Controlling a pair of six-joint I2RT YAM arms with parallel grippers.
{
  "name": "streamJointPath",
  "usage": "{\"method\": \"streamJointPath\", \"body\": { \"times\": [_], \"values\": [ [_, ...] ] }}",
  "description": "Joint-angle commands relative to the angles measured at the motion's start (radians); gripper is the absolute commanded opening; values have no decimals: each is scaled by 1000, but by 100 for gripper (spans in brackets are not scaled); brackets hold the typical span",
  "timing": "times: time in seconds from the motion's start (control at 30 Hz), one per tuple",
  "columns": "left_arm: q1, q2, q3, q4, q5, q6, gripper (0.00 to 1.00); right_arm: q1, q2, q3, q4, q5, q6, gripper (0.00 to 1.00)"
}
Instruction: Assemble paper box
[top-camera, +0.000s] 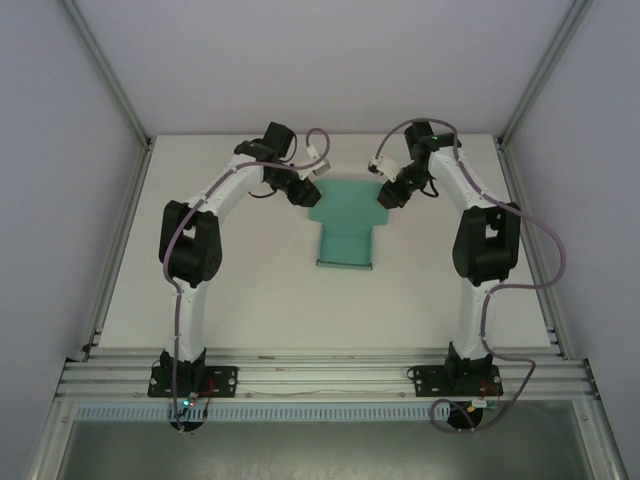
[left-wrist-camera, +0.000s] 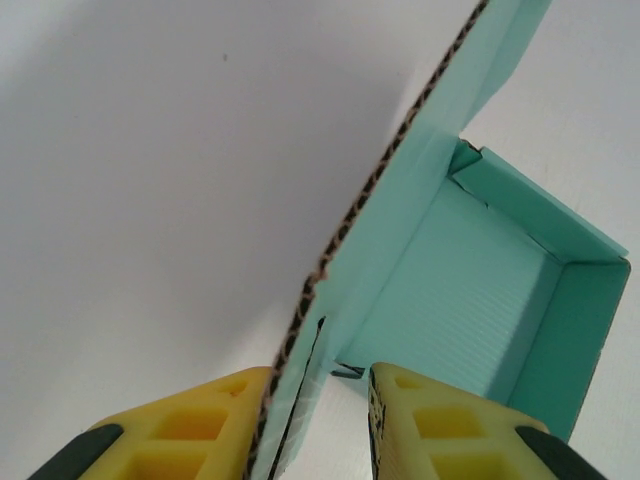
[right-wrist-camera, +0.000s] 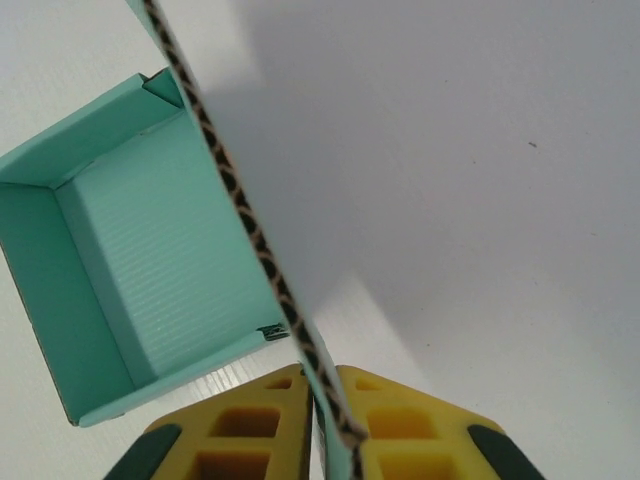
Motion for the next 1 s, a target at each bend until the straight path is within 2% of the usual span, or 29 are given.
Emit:
{"method": "streamJointPath", "body": {
  "times": [0.0, 0.17, 0.33, 0.4, 0.47, 0.6, 0.7, 0.77, 0.83, 0.97],
  "values": [
    [-5, 22, 27, -60, 30, 51, 32, -3, 3, 31, -43, 7, -15, 11],
    [-6, 36, 41, -55, 34, 50, 30, -3, -3, 31, -41, -11, -36, 9],
    [-11, 49, 57, -47, 31, 30, 13, -2, -16, 24, -19, -21, -22, 6],
    [-15, 47, 49, -14, 8, -15, 1, -1, -32, 2, 12, -24, -1, 5],
    [-24, 37, 40, 38, -53, -91, 0, 4, -54, -29, 71, -1, 59, 5],
    [-44, -3, -4, 139, -211, -259, 0, 42, -133, -118, 243, 131, 245, 3],
    [-66, -58, -69, 210, -296, -379, 0, 74, -208, -192, 397, 260, 495, 5],
    [-87, -102, -128, 262, -359, -442, 0, 89, -250, -231, 450, 292, 629, 5],
    [-108, -142, -179, 308, -429, -496, 0, 122, -294, -290, 500, 366, 690, 5],
    [-126, -187, -217, 347, -460, -617, 0, 208, -343, -345, 542, 556, 760, 6]
  ]
}}
